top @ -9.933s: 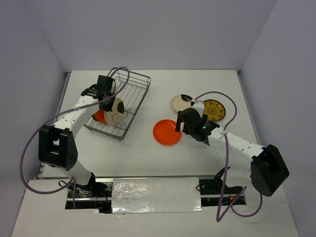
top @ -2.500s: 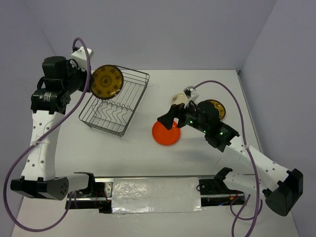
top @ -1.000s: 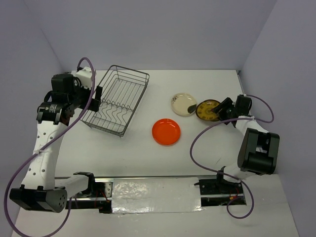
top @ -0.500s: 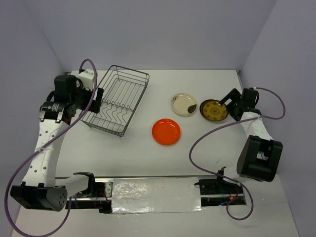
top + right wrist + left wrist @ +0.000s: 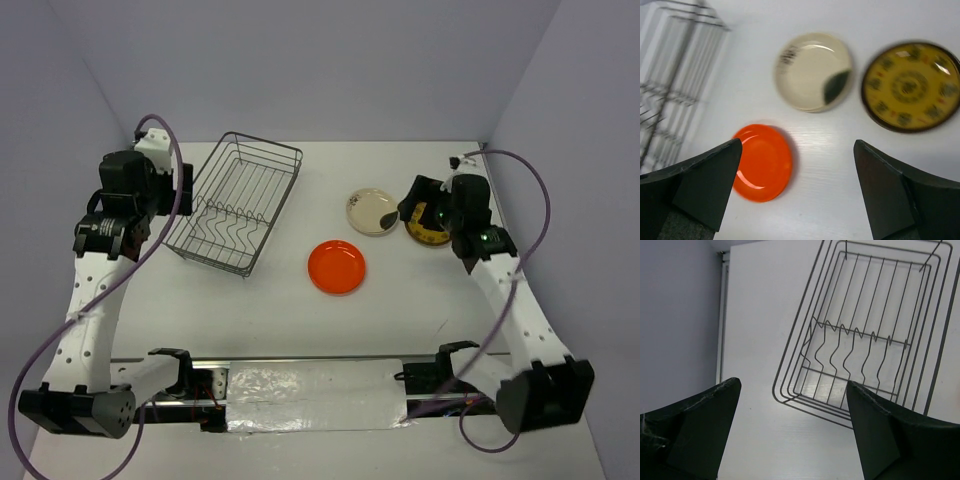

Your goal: Unload the plates from the dish rack

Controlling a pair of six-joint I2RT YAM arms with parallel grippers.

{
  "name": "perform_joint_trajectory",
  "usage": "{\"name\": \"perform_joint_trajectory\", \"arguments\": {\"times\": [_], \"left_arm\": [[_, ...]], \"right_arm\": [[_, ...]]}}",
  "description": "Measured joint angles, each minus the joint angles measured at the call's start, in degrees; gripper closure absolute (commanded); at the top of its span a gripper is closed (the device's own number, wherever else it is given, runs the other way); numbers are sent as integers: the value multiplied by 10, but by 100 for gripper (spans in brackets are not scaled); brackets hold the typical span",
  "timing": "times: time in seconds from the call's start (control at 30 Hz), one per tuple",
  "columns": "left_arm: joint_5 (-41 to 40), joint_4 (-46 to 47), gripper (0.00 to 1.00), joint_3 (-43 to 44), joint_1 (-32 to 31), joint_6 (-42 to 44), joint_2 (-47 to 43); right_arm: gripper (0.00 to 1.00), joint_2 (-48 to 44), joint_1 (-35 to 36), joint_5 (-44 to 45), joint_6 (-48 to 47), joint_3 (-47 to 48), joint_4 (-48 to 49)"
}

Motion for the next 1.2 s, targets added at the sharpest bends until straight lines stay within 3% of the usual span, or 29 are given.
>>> {"name": "perform_joint_trajectory", "arguments": {"times": [0.07, 0.17, 0.37, 0.83, 1.2], "left_arm": [[-14, 22, 0, -6, 0, -22, -19], [-21, 46, 0, -19, 0, -46, -51], [-43, 81, 1, -73, 0, -101, -125], [-70, 77, 0, -252, 0, -113, -326], [-78, 62, 1, -258, 0, -112, -373]], "right_arm": [[0, -57, 72, 20, -20, 27, -23], [0, -128, 113, 67, -36, 76, -60], [0, -250, 118, 139, -63, 121, -131], [0, -425, 145, 205, -75, 113, -255], [0, -430, 153, 210, -77, 96, -271]]}}
